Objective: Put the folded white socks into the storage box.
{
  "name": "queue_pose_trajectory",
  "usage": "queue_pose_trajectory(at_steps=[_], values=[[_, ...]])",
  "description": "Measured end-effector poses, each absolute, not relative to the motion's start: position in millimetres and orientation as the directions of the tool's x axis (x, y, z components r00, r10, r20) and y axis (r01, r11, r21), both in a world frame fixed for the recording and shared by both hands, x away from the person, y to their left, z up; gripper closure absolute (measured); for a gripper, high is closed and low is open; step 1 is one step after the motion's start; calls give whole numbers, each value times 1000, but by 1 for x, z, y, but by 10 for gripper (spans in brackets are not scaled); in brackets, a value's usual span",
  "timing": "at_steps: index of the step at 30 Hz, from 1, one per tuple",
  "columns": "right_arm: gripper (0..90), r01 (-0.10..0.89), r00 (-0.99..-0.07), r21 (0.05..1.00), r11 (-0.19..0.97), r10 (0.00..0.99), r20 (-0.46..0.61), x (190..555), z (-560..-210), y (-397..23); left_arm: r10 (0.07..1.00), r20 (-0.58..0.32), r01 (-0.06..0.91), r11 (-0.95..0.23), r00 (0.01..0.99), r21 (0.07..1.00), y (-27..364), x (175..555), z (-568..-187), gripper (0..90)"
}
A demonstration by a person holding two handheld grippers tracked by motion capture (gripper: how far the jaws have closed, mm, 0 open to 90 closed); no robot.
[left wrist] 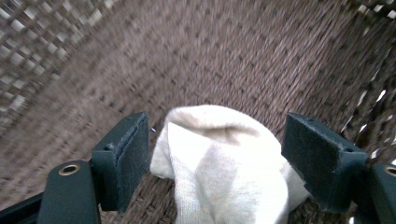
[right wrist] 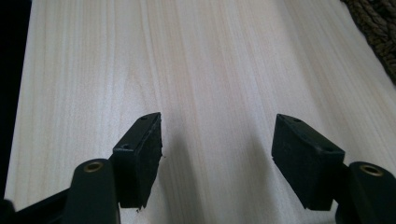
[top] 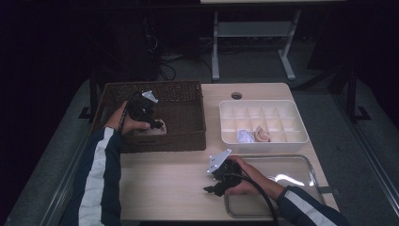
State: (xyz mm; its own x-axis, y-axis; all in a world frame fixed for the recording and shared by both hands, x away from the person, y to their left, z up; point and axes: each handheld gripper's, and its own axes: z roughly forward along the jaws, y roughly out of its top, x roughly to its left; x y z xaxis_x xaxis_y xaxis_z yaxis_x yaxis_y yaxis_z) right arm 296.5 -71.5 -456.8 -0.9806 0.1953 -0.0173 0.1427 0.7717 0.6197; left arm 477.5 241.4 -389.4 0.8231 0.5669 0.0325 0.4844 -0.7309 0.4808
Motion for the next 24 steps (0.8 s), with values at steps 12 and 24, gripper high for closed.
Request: queue_pose_trajectory(at_steps=[12,24], values=[[327,131,-985,602,788,173,-12,295,-460,-69,629,-30,620,-756,777,212,240,496,-433,154],[337,120,-988,597,793,156,-8,294,-461,-69,539,3,525,-822,842,221,231,491,-422,741]])
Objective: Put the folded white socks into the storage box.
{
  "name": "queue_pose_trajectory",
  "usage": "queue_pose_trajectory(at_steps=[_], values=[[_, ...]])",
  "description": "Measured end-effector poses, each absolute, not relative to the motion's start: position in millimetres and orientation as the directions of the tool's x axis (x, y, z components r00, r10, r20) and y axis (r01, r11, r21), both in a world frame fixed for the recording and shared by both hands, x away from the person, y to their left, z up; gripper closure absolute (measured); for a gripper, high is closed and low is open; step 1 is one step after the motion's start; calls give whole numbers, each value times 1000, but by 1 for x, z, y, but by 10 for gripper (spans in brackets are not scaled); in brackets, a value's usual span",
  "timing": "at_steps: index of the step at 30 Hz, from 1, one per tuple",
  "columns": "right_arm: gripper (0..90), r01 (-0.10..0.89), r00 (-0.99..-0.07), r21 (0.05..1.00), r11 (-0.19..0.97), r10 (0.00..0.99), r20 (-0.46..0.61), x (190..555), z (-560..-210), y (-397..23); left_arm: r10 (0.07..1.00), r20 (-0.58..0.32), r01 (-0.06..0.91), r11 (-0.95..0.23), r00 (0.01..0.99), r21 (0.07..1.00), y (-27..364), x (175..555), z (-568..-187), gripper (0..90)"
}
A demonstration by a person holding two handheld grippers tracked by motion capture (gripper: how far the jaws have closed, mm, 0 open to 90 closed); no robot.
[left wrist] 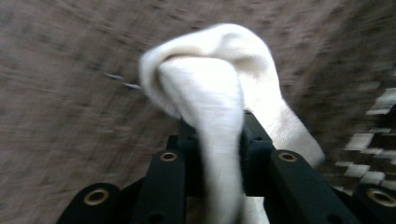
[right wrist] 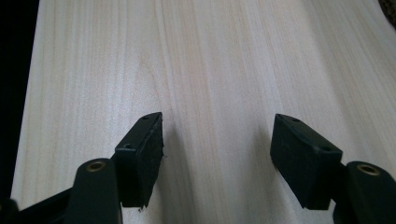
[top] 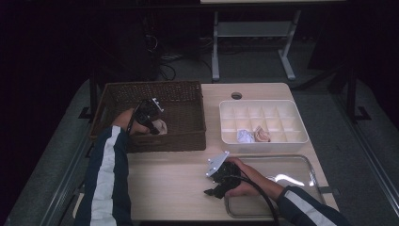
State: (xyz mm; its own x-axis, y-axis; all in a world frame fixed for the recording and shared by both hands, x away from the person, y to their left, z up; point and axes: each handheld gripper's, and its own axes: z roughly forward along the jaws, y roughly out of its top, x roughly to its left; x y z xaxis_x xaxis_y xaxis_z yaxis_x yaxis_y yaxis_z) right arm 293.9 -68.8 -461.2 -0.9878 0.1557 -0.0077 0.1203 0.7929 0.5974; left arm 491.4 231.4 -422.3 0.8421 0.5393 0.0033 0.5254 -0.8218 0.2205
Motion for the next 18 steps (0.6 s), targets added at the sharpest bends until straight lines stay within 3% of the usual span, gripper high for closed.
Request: queue_pose_trajectory(at_steps=[7,18], values=[[339,121,-987,598,792,160,-12,294,-461,-69,541,120,494,-823,833,280,229,487,-409,751],[339,122,-986,612,782,167,-18,293,-458,-70,603,202,442,-737,772,512,234,467,-364,755]])
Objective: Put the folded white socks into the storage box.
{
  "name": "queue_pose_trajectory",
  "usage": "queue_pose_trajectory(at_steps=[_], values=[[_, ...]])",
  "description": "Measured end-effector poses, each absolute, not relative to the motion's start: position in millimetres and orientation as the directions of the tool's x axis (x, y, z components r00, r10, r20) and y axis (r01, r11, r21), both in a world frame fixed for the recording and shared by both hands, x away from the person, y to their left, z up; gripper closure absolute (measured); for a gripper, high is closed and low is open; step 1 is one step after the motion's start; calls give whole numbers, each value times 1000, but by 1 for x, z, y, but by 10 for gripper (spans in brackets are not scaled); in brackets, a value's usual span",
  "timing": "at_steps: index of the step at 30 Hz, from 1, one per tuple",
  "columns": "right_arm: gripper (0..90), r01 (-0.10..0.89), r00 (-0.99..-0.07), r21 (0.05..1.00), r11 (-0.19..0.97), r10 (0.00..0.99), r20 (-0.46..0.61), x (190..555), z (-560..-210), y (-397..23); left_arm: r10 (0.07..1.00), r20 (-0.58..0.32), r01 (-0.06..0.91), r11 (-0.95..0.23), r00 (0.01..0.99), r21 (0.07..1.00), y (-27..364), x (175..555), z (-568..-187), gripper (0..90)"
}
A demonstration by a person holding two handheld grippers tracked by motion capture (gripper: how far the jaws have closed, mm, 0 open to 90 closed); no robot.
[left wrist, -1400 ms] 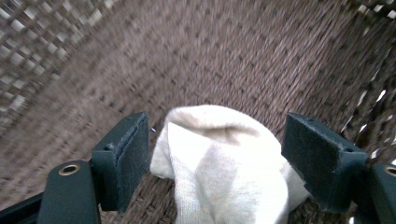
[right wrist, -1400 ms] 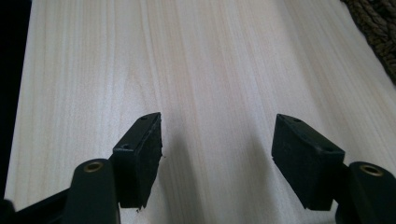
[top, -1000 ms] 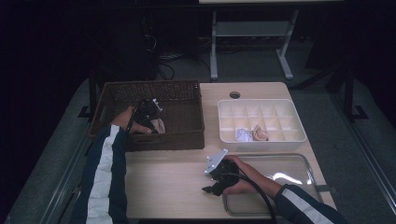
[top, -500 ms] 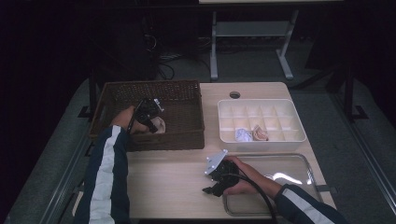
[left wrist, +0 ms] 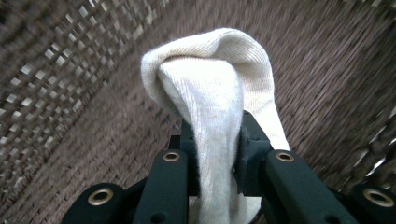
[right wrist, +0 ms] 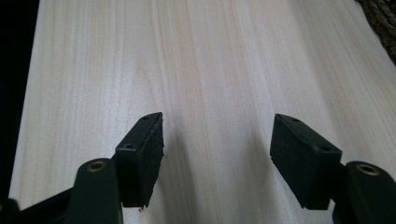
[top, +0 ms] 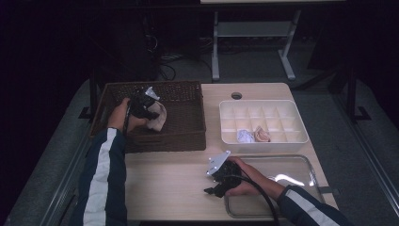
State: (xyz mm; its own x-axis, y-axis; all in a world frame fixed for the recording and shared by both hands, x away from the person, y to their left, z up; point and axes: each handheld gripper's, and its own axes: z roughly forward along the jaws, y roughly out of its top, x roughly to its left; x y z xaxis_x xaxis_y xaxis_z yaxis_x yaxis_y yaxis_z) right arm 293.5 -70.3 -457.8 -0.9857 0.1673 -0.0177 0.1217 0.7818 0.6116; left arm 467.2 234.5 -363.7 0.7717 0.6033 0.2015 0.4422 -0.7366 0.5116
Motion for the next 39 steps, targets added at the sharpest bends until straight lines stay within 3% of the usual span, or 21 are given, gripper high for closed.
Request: queue_pose_trajectory(at_steps=[14,26,33,39], values=[[338,111,-982,642,759,184,-48,296,-453,-72,621,222,313,-632,752,709,231,413,-326,757],[338,143,-972,664,734,231,-46,298,-447,-75,532,239,144,-580,812,802,218,339,-290,757],[343,171,-961,689,704,274,-42,301,-439,-82,450,232,93,-592,862,801,200,298,-308,757],[352,199,-952,705,681,305,-27,302,-435,-87,394,157,138,-624,905,769,182,287,-356,756]])
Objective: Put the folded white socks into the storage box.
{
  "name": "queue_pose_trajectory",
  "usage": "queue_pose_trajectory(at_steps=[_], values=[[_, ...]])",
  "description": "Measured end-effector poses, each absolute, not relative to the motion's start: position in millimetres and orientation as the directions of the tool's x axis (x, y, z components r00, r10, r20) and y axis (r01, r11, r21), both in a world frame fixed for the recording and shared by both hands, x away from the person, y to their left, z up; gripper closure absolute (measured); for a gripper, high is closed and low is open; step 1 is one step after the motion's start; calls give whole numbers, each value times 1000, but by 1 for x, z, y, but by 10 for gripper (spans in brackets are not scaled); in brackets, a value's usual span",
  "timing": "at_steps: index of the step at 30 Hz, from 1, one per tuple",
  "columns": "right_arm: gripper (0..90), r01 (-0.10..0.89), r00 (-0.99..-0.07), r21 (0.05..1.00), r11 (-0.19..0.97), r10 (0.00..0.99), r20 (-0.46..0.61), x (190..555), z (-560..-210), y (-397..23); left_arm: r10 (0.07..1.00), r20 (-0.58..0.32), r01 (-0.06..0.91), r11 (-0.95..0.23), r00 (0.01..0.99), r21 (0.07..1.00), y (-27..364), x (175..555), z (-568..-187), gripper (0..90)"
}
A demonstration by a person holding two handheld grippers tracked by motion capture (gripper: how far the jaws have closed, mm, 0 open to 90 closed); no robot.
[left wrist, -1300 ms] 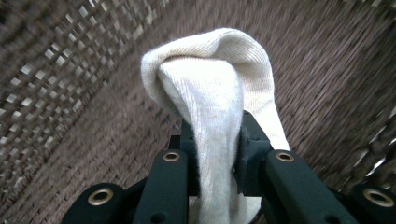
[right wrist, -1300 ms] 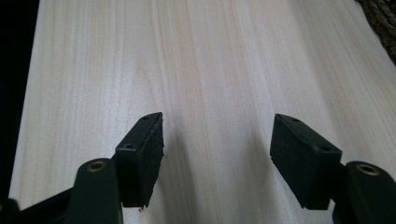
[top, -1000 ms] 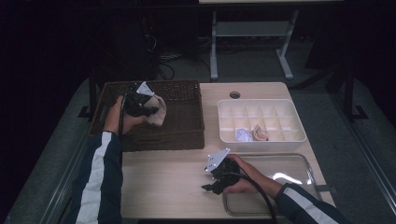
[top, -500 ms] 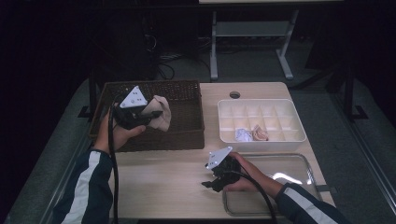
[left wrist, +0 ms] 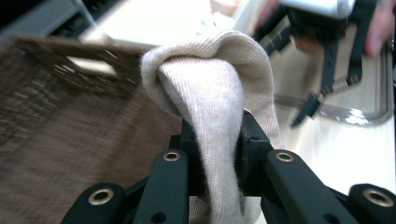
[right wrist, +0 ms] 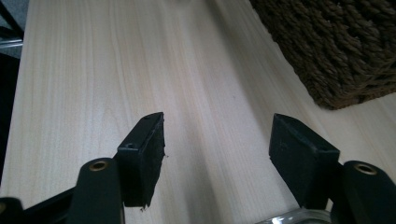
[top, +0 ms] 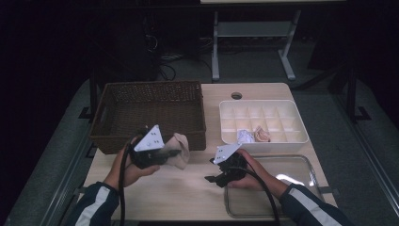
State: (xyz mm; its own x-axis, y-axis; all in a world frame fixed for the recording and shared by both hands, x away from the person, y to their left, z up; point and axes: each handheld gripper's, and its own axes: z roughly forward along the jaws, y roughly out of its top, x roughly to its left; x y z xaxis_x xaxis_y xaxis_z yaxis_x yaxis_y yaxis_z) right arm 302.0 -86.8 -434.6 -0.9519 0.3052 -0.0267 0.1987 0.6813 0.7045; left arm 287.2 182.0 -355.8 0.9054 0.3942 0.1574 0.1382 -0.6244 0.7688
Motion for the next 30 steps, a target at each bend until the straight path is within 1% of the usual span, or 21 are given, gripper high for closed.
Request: queue_pose_trajectory(at_steps=[3,6,7,8,9,11,13,16,19,21,23,25,26,27,28,30], values=[[365,195,-952,707,679,305,-30,302,-434,-87,394,115,172,-620,912,765,175,289,-383,754],[397,192,-953,709,678,303,-32,302,-434,-87,405,92,199,-619,910,759,172,291,-405,752],[414,185,-954,709,681,296,-36,302,-434,-87,409,89,205,-619,908,758,171,291,-411,751],[439,151,-960,711,687,272,-59,304,-435,-88,408,88,209,-626,909,751,170,292,-415,750],[450,179,-956,712,679,291,-38,302,-434,-87,417,73,220,-610,906,761,170,292,-419,748],[479,180,-958,718,673,286,-29,302,-435,-86,429,70,228,-604,901,764,169,292,-425,747],[480,177,-959,721,670,281,-26,301,-436,-86,438,59,243,-600,897,762,170,292,-432,745],[458,194,-960,723,664,281,-1,301,-440,-83,436,49,251,-602,899,758,170,291,-440,744],[446,189,-960,719,669,278,-6,300,-443,-77,430,0,271,-568,903,777,172,291,-443,742],[445,198,-960,727,658,278,10,298,-443,-73,430,7,265,-569,903,778,170,290,-444,738],[466,193,-963,733,652,270,13,296,-445,-69,421,-12,270,-560,907,784,168,289,-445,732],[480,186,-961,729,659,275,-3,296,-447,-66,421,6,260,-570,907,779,165,287,-445,723],[515,183,-963,731,658,268,0,296,-447,-65,414,1,257,-567,910,782,164,287,-445,722],[591,176,-963,737,652,269,-8,296,-448,-64,408,2,255,-573,913,779,164,286,-445,721],[669,190,-959,740,645,283,0,295,-447,-63,405,14,246,-580,914,776,163,285,-445,716],[766,172,-959,740,650,281,-24,295,-447,-61,413,3,254,-565,911,785,165,285,-445,687]])
